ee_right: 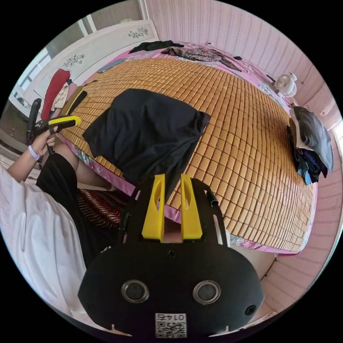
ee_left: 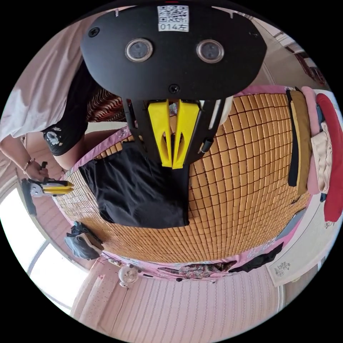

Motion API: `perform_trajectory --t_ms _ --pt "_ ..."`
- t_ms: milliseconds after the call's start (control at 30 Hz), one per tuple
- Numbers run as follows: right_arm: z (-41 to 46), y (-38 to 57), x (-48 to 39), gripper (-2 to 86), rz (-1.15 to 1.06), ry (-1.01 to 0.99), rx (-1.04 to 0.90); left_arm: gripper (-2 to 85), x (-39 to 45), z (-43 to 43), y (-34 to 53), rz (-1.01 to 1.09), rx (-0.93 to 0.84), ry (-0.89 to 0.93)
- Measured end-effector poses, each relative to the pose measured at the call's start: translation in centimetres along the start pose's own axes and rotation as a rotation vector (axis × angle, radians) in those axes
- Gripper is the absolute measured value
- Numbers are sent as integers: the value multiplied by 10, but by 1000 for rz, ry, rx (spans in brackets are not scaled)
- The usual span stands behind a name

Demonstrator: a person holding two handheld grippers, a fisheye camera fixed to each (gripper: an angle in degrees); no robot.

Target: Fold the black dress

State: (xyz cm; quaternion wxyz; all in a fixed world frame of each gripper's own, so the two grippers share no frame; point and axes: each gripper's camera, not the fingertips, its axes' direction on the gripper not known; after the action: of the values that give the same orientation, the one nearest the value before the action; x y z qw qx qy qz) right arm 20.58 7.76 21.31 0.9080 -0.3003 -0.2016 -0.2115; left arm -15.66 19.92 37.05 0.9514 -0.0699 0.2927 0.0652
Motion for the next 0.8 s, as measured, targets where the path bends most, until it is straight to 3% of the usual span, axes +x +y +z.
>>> perform_trajectory --t_ms 100,167,367,433,533,700,800 --pt "12 -64 -15 37 -96 -157 19 -10 54 19 -15 123 10 156" --pt "43 -122 -31 8 -162 -215 -111 -10 82 42 -19 167 -15 228" --pt "108 -208 -70 -3 -281 76 -306 -10 127 111 -3 230 -197 87" --pt "131 -214 -73 -3 -267 94 -371 -10 129 111 7 238 -174 70" --pt "133 -213 -81 -4 -312 130 -308 -10 131 112 18 277 -170 56" --pt "125 -239 -69 -4 -350 24 -416 -10 113 118 29 209 -159 147" --pt "132 -252 -65 -5 -347 105 -431 -10 106 119 36 183 -147 178"
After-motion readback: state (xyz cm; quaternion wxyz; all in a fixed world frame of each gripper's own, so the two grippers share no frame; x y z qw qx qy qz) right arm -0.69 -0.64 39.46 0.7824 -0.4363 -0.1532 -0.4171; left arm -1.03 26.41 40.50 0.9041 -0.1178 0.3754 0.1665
